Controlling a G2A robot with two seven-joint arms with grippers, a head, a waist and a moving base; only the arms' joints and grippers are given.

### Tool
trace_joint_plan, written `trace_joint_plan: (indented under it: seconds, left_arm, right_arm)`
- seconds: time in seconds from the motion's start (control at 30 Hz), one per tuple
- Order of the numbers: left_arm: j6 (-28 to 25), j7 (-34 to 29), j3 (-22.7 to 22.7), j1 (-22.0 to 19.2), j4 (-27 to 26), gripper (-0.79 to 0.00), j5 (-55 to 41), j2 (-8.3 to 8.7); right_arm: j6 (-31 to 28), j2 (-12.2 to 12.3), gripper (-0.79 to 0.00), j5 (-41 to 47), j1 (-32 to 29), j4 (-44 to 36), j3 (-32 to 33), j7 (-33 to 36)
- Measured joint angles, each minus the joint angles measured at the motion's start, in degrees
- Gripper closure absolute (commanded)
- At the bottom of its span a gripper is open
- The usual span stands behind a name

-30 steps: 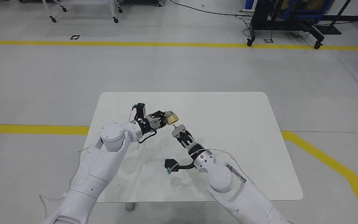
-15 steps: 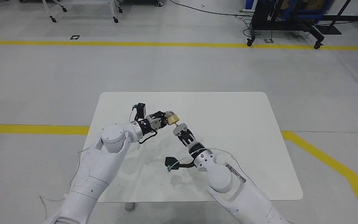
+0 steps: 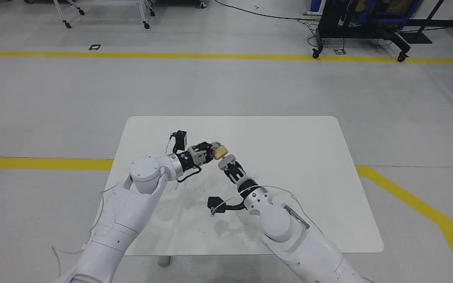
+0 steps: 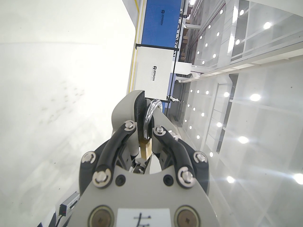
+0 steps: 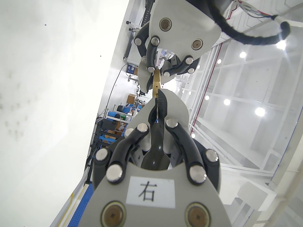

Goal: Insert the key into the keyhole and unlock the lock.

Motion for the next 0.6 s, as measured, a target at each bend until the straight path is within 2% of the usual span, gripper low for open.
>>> trace_joint_plan:
  seconds: [0.3,0.33,0.37,0.4,0.6]
  left_arm:
    - [0.31,-0.05,0.96,-0.2,-0.25,0.0,1.6,-0.11]
    - [0.34,-0.09,1.01,-0.25,-0.21,0.0,1.63,-0.13]
    - [0.33,-0.14,1.0,-0.3,-0.12,0.0,1.57,-0.15]
    - [0.28,-0.15,0.93,-0.31,-0.04,0.0,1.41,-0.16]
    - [0.39,0.41,0.12,-0.25,0.42,0.0,-0.27,-0.21]
  right_arm:
    - [-1.35,-0.42,0.0,0.12,0.94,0.7,-0.11,0.73]
    - [-1.42,-0.45,-0.12,0.17,0.92,0.68,0.01,0.78]
    - [-1.6,-0.49,-0.354,0.21,0.85,0.6,0.19,0.94]
    - [-1.76,-0.51,-0.785,0.24,0.79,0.51,0.32,1.05]
    - [-1.72,-0.43,-0.785,0.52,-0.05,-0.74,1.34,0.2]
